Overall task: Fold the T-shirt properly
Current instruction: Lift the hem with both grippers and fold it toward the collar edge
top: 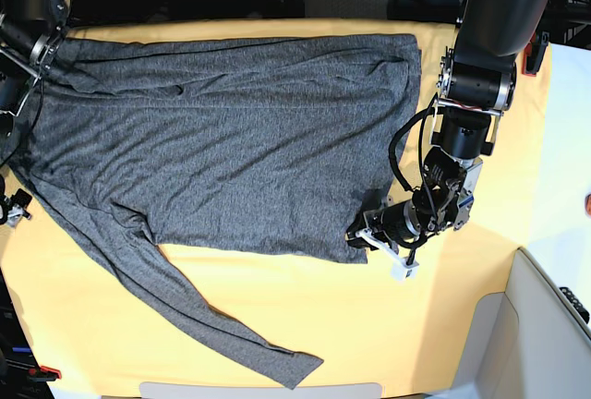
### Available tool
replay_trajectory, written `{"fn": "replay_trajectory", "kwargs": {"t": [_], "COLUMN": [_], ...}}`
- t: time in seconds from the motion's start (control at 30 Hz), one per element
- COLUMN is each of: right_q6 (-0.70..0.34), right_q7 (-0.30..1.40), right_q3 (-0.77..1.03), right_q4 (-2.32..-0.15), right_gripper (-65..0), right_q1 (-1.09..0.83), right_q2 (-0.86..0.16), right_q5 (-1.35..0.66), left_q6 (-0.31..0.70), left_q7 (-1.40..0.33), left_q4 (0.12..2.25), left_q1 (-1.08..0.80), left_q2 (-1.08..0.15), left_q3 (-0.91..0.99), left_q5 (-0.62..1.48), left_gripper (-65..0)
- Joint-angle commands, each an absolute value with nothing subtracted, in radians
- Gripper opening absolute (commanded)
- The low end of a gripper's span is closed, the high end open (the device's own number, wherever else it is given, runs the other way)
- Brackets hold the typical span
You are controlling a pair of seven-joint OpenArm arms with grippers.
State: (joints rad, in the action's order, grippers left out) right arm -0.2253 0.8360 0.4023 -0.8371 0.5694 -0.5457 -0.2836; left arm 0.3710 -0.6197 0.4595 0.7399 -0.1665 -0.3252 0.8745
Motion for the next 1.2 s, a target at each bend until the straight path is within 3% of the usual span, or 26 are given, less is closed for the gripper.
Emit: {"fn": "replay_trajectory", "kwargs": {"t": [0.0,0.2,0.63,0.77,1.17], "right_q6": [-0.254,-0.364,-0.36,-0.36,-0.36], "right_q7": [0.816,0.82,0.759,0.757,0.73], "right_q3": [0.378,0.305,0.203,0.125,0.119], "right_q4": [-0.854,-0.82,-0.725,-0.725,-0.725], "right_gripper": [-20.2,-20.2,-20.3,-20.3,-20.4], "right_q1": [0.604,0.619,0.595,0.581,0.544], "right_q2": [-0.573,-0.582,-0.63,-0.622,-0.581], "right_q5": [-0.286,-0.285,-0.278,-0.28,-0.28], "left_q6": [0.375,0.375,0.375,0.375,0.375], "left_q7": [-0.611,-0.613,-0.615,-0.613,-0.611], "left_q4": [0.469,0.469,0.469,0.469,0.469], "left_q1": [0.769,0.769,0.768,0.768,0.768], "left_q2": [-0.173,-0.173,-0.174,-0.174,-0.174], "left_q3": [-0.326,-0.326,-0.326,-0.326,-0.326], "left_q5": [0.875,0.875,0.875,0.875,0.875], "left_gripper": [-64.2,-64.2,-64.2,-64.2,-64.2]}}
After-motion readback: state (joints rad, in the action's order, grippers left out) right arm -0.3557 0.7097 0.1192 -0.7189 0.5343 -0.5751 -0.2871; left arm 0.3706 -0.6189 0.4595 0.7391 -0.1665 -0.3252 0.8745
